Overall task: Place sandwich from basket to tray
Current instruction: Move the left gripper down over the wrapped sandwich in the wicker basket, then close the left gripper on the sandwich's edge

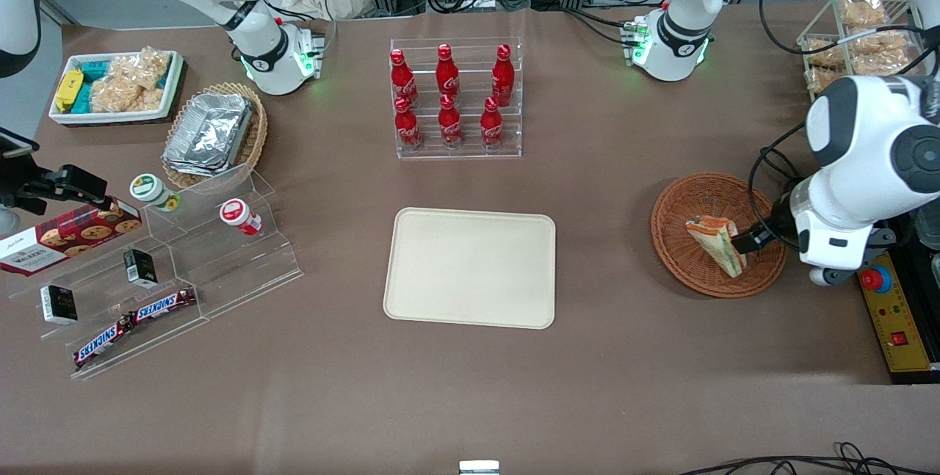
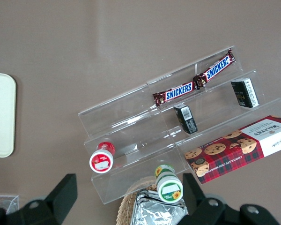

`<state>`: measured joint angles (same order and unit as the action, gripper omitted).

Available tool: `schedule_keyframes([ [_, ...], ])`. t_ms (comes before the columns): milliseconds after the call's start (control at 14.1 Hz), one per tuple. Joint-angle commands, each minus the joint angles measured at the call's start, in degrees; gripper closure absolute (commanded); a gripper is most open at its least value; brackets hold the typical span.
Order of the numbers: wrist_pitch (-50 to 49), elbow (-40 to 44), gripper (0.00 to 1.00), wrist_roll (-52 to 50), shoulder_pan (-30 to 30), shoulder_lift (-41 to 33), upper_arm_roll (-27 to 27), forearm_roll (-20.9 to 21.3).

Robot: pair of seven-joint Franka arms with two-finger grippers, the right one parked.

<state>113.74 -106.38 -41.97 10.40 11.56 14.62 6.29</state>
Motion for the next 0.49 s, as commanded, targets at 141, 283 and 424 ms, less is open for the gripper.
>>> schedule_keyframes([
  [141, 13.93, -12.51, 0.01, -6.37, 0.14, -1.45, -0.20, 0.74],
  [283, 20.70, -17.44, 0.01, -6.11, 0.41, -1.19, -0.29, 1.27],
  [424, 22.58, -18.69, 0.01, -5.58, 0.67, -0.14, -0.73, 1.62],
])
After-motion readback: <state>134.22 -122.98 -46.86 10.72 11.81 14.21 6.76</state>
